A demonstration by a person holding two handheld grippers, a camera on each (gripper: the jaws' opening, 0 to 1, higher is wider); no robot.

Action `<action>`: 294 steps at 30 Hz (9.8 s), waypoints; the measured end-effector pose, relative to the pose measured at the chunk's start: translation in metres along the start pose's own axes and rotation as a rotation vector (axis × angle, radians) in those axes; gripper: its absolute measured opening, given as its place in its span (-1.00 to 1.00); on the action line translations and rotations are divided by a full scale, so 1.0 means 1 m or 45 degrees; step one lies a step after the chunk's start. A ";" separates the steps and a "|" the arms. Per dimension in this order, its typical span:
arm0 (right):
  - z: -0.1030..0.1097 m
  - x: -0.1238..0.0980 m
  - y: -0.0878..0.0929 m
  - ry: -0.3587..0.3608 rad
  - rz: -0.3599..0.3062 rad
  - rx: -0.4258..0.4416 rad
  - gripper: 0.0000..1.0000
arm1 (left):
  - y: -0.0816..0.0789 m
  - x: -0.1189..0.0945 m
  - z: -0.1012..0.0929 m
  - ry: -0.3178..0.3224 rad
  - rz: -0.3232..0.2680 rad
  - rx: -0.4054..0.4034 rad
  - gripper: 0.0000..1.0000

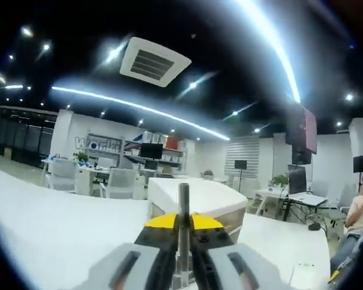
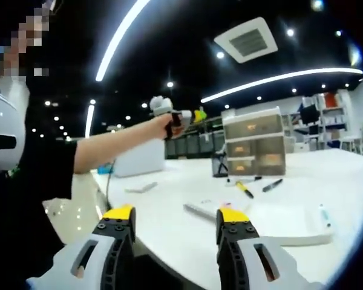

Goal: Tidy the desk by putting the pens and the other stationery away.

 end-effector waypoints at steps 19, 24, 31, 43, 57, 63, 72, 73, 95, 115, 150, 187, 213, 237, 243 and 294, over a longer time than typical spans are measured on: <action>0.005 -0.006 -0.003 -0.003 -0.001 -0.017 0.01 | 0.001 0.049 0.036 -0.104 0.014 0.119 -0.85; 0.007 -0.005 0.001 -0.007 0.011 -0.013 0.01 | 0.010 0.049 0.051 -0.192 0.024 0.083 -0.85; 0.008 -0.006 0.000 -0.010 0.009 -0.011 0.01 | 0.020 0.056 0.052 -0.185 0.030 0.094 -0.85; 0.013 -0.004 0.001 -0.025 0.014 -0.009 0.01 | 0.029 0.055 0.053 -0.193 0.041 0.112 -0.85; 0.016 -0.003 0.000 -0.024 0.017 -0.014 0.03 | 0.040 0.050 0.038 -0.160 0.049 0.116 -0.14; 0.014 -0.002 0.001 -0.009 0.023 -0.007 0.03 | 0.052 0.031 0.016 -0.079 0.055 0.135 -0.06; 0.012 -0.003 0.000 0.009 0.037 -0.024 0.04 | 0.067 -0.022 0.001 -0.009 0.047 0.125 -0.03; 0.011 -0.003 -0.001 0.013 0.036 -0.025 0.04 | 0.068 -0.029 -0.003 0.000 0.042 0.134 -0.03; 0.000 -0.003 -0.002 0.064 0.045 -0.031 0.04 | 0.110 -0.149 -0.044 0.087 0.082 0.157 0.22; -0.027 -0.014 -0.009 0.134 0.050 -0.074 0.05 | 0.162 -0.237 -0.091 0.231 0.210 0.191 0.27; -0.045 -0.014 -0.007 0.156 0.173 -0.174 0.07 | 0.178 -0.321 -0.106 0.205 0.199 0.175 0.28; -0.061 0.008 -0.017 0.114 0.313 -0.337 0.14 | 0.186 -0.328 -0.109 0.211 0.202 0.142 0.28; -0.047 0.001 -0.008 0.087 0.290 -0.275 0.20 | 0.179 -0.246 -0.111 0.262 0.559 0.261 0.25; -0.045 -0.027 0.005 0.087 0.287 -0.224 0.24 | 0.153 -0.135 -0.115 0.258 0.835 0.358 0.09; -0.047 -0.034 0.006 0.098 0.277 -0.211 0.24 | 0.151 -0.107 -0.115 0.248 0.890 0.363 0.01; -0.061 -0.061 0.027 0.170 0.248 -0.066 0.24 | 0.257 0.039 -0.076 0.095 1.345 0.434 -0.39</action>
Point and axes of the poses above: the point that each gripper's makers call its tool centre point, and the gripper's own axes: x roughly forward along the fingers, z roughly to its left, y roughly out of its underside, the point moved 2 cm from there along -x, roughly backward along the fingers, and after that the axes turned 7 degrees about -x, right-handed, at the moved point
